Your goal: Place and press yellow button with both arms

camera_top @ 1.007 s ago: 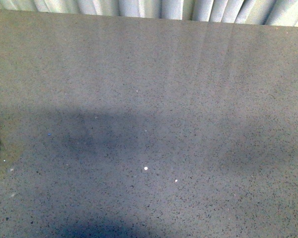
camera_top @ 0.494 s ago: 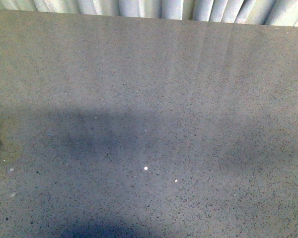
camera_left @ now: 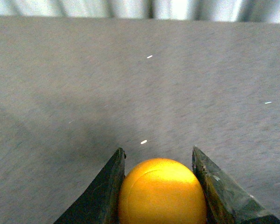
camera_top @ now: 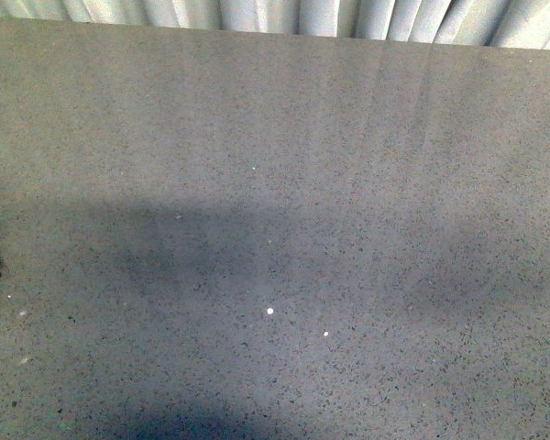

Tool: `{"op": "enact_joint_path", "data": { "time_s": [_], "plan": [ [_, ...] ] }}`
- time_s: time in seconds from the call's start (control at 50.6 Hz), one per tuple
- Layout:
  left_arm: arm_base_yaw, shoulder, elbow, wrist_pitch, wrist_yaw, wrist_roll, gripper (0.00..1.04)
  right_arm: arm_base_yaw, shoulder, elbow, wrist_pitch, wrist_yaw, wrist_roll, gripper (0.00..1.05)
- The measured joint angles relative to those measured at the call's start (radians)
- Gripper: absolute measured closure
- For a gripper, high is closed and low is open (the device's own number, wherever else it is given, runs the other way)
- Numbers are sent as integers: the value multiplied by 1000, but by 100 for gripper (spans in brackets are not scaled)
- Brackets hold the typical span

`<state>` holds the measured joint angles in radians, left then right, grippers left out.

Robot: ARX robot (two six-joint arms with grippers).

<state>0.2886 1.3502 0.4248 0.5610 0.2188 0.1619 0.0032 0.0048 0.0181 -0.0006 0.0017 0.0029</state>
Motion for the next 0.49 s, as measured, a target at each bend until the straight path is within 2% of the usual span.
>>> {"op": "enact_joint_path", "data": {
  "time_s": [0.059, 0.079, 0.158, 0.355, 0.494],
  "plan": [
    [-130, -3, 22, -1, -28, -42, 71, 0, 0, 0, 0, 0, 0, 9],
    [-322, 39, 51, 19, -77, -101, 71, 0, 0, 0, 0, 0, 0, 9],
    [-498, 125, 79, 62, -124, -134, 71, 0, 0, 0, 0, 0, 0, 9],
    [-712, 322, 135, 146, -190, -161, 71, 0, 0, 0, 0, 0, 0, 9],
    [-775, 432, 172, 190, -219, -172, 71, 0, 0, 0, 0, 0, 0, 9]
  ]
}}
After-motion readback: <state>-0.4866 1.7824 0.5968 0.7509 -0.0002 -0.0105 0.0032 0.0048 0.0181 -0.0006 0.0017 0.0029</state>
